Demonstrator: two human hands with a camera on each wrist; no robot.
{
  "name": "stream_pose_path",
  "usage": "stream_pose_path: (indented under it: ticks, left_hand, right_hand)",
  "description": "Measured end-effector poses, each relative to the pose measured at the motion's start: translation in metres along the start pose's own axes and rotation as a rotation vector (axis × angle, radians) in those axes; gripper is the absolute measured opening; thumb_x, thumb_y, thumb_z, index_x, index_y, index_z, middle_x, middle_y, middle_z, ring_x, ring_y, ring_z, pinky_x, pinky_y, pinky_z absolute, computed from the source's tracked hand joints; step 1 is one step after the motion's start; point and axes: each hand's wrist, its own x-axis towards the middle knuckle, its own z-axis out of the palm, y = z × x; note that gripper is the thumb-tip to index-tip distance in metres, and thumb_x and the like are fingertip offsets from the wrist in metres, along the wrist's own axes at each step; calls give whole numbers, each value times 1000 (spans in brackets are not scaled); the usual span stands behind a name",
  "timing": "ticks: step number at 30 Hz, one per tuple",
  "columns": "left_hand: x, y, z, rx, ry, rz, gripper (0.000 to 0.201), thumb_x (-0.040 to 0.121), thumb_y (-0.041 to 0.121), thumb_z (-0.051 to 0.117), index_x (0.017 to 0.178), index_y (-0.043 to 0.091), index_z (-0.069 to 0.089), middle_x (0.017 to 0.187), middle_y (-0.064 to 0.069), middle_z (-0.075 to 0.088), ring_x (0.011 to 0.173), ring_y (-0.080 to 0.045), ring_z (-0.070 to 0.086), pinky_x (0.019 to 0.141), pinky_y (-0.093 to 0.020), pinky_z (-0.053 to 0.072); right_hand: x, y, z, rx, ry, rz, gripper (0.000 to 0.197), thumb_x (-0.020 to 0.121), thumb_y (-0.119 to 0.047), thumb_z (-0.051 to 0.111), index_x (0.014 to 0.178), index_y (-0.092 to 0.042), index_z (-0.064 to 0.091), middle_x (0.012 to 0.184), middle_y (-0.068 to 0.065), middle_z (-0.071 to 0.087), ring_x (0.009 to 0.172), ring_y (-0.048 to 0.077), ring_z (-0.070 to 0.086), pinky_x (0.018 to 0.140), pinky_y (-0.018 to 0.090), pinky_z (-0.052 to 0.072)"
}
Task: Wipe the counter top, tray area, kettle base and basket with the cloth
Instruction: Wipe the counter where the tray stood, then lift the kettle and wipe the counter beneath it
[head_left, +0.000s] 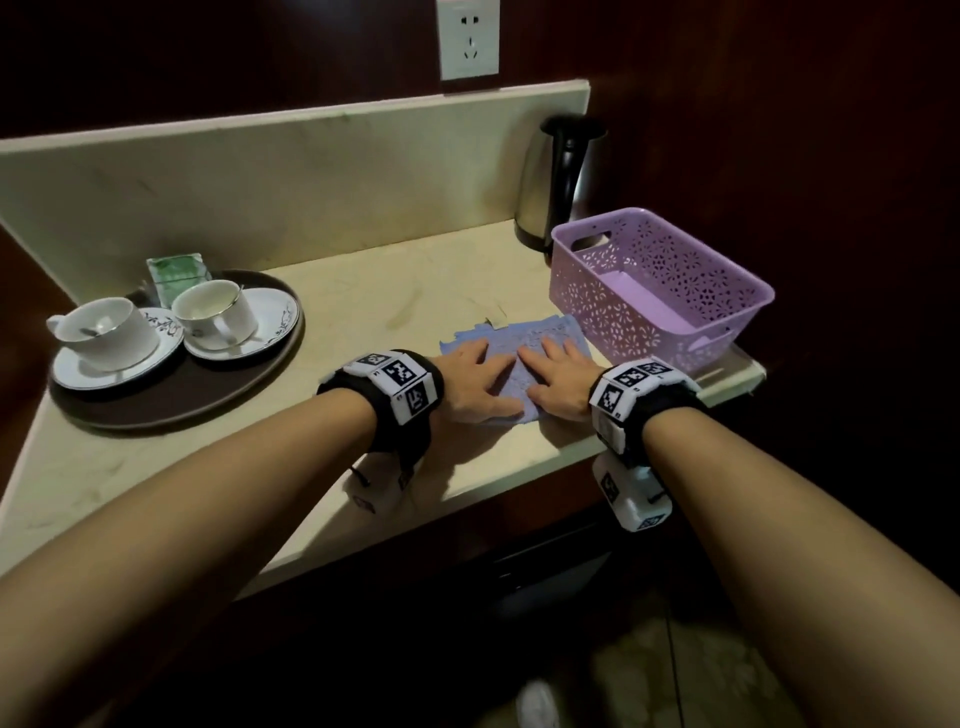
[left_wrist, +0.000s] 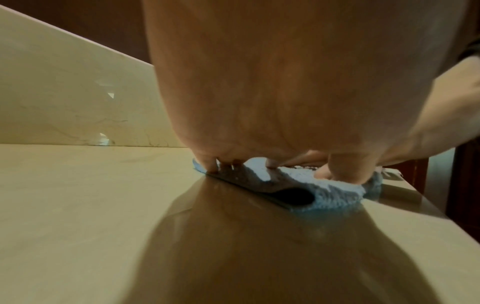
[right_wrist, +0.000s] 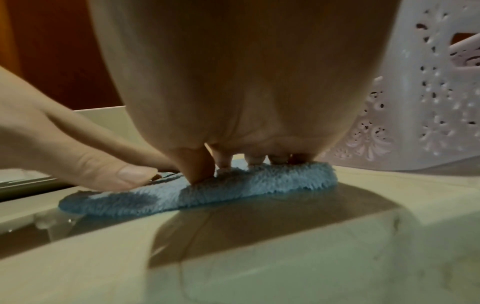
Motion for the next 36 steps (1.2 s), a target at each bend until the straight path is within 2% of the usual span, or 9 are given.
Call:
stream_pose_path:
  ticks: [2,4,7,13,16,19,30,34,36]
  left_hand:
    - [5,0,-7,3,196,37,60,94,49,46,141,14,33,140,-16,42,121,-33,48,99,-42,42]
    - [12,4,-13,-3,333,46,49,93,46,49,128,15,40,126,-13,51,107,-32,54,88,-41,46]
    - [25,15,-21,-6,309,-37,56,88,58,50,126,17,43,127,-10,52,107,-31,54,86,-38,44]
    - [41,49,-10,-15,318,-41,74,88,71,38,132,11,45,135,-13,50,117,-31,51,93,-41,44]
    - [46,53,2,31,112,-35,108,80,85,28,157,11,6,164,-9,3,150,-27,8,118,-49,20]
    - [53,41,-5,21,6,-39,106,83,83,27,155,19,-16,162,-2,-21,150,-20,-14,122,-44,2]
    - [81,11,-27,-72,-43,-213,103,83,83,27,154,24,-19,162,0,-23,150,-19,-16,122,-41,-3]
    - [94,3,-35,-83,-68,-257,103,84,82,29,154,23,-18,161,0,-24,150,-20,-16,121,-41,-3]
    - [100,-2,-38,-90,-67,-272,103,84,81,29,154,23,-18,161,0,-24,150,-20,-16,121,-41,-3]
  right_hand:
    - [-2,1,-7,12,-36,-24,64,100,-27,38,156,-23,8,163,12,1,149,39,4,119,50,13]
    - [-5,-1,-24,5,-18,-73,49,97,-15,43,145,-12,37,149,19,36,136,41,37,105,44,35]
    - [-8,-3,-63,51,158,-85,33,92,-14,51,122,-11,65,121,15,65,110,33,62,93,35,50]
    - [10,12,-139,475,444,-61,32,83,-4,43,94,-8,72,83,9,76,66,23,74,60,33,62]
    - [31,29,-160,380,546,-11,28,79,-12,51,92,-15,75,89,8,75,81,27,70,76,30,58]
    - [48,39,-167,319,535,7,25,83,-16,53,94,-14,75,94,12,70,85,33,65,73,29,50]
    - [86,49,-177,459,502,85,16,81,-21,61,86,-6,57,90,13,65,70,28,59,60,28,46]
    - [97,55,-183,614,566,223,54,83,-20,65,127,1,41,129,20,55,116,37,56,99,40,46]
    - [101,57,-187,668,558,214,63,82,-21,66,133,1,36,133,19,53,120,37,55,99,39,46]
